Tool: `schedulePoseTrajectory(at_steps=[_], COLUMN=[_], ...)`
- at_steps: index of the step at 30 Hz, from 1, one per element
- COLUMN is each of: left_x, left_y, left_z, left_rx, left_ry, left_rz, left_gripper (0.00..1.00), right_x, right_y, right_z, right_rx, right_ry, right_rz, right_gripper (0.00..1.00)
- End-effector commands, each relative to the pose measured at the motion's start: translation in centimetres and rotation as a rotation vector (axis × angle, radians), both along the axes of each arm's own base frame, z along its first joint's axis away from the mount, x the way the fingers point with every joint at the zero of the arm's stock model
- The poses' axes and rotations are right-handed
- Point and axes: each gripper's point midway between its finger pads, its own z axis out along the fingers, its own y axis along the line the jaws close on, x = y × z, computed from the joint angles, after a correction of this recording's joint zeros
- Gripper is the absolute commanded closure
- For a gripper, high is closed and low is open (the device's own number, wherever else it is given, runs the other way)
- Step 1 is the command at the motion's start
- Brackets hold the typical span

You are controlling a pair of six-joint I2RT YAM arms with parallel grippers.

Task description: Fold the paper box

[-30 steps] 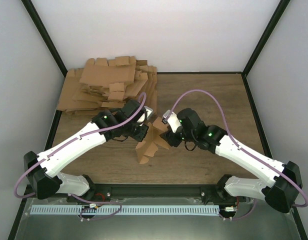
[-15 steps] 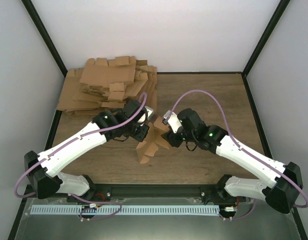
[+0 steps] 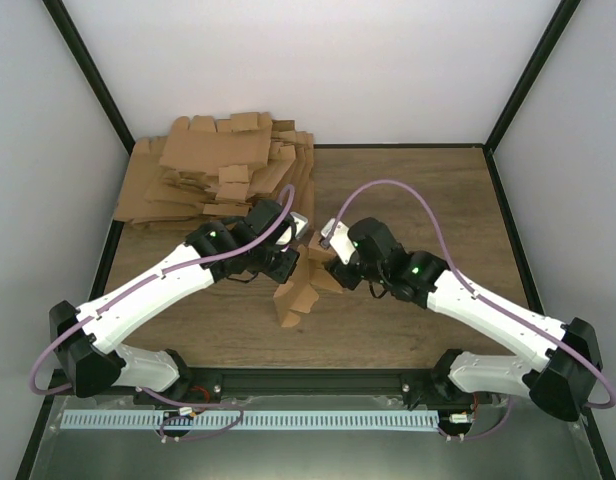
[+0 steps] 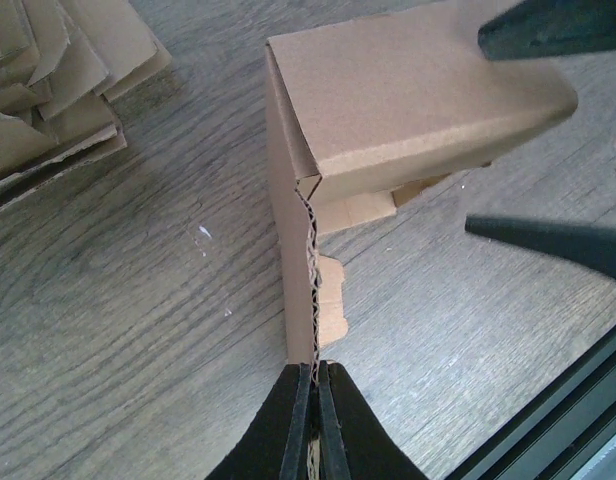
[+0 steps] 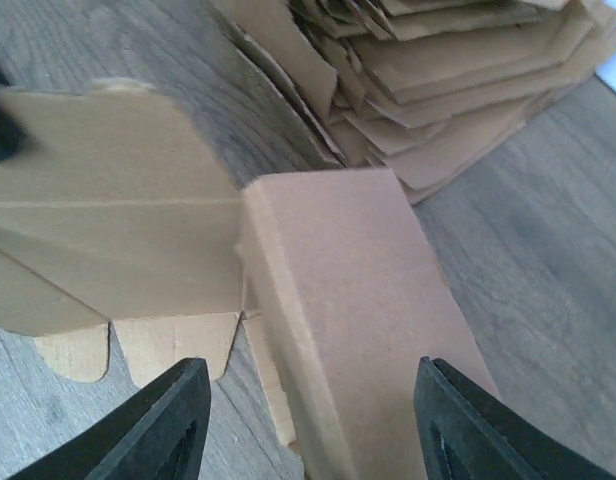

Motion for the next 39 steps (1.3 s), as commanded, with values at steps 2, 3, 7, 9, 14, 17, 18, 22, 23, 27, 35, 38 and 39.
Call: schedulePoseTrajectory(at_steps=[2,3,7,9,14,17,18,22,23,27,35,38,39], left_x=[-0.1,-0.2,-0.2,-0.2,-0.1,-0.2,-0.1,-0.2,-0.2,-0.3,-0.4,-0.4,-0.5], left_y=[-0.7,-0.7,-0.8,-0.8,-0.9,-0.9,-0.9,-1.1,-1.2,-1.1,-0.9,-1.1,-1.2], left_z=[0.1,0.1,0.1,0.2,0.3,0.3,0.4,0.4,0.5,0.4,0.6,1.1,1.5], left_rx=[-0.011,-0.013,-0.014,-0.016,-0.021,-0.021,-0.023,-0.032,-0.036,-0.037,-0.039,-0.062,-0.077], left_ry=[0.007,0.008,0.007,0.007,0.007,0.007,0.006,0.008,0.009,0.01,0.0,-0.007,-0.008], left_rz=[-0.024,-0.026,-0.029,-0.03,-0.029,-0.03,-0.031,-0.035,-0.037,-0.039,-0.04,-0.041,-0.046], left_gripper=[0.96,0.96,0.96,0.96,0.96,0.96,0.96,0.96,0.96,0.96,0.96,0.96,0.96], right_x=[-0.9,-0.9,-0.3,0.1,0.7,1.0,1.0,1.3,1.3,1.4,2.7,2.8,2.8], right_y=[1.2,1.1,0.7,0.5,0.1,-0.2,-0.3,-0.7,-0.7,-0.1,0.7,1.0,1.1], right_z=[1.6,1.7,0.9,0.1,-1.8,-2.1,-2.2,-3.9,-4.4,-5.2,-3.7,-3.5,-3.4], right_rx=[-0.032,-0.035,-0.084,-0.12,-0.199,-0.231,-0.248,-0.379,-0.415,-0.477,-0.446,-0.427,-0.42], right_ry=[-0.196,-0.21,-0.232,-0.232,-0.217,-0.236,-0.245,-0.285,-0.298,-0.337,-0.42,-0.422,-0.419], right_rz=[0.142,0.146,0.131,0.125,0.108,0.09,0.088,0.077,0.086,0.101,0.056,0.048,0.047], right_gripper=[0.41,0.41,0.41,0.41,0.42,0.43,0.43,0.46,0.47,0.55,0.74,0.8,0.81])
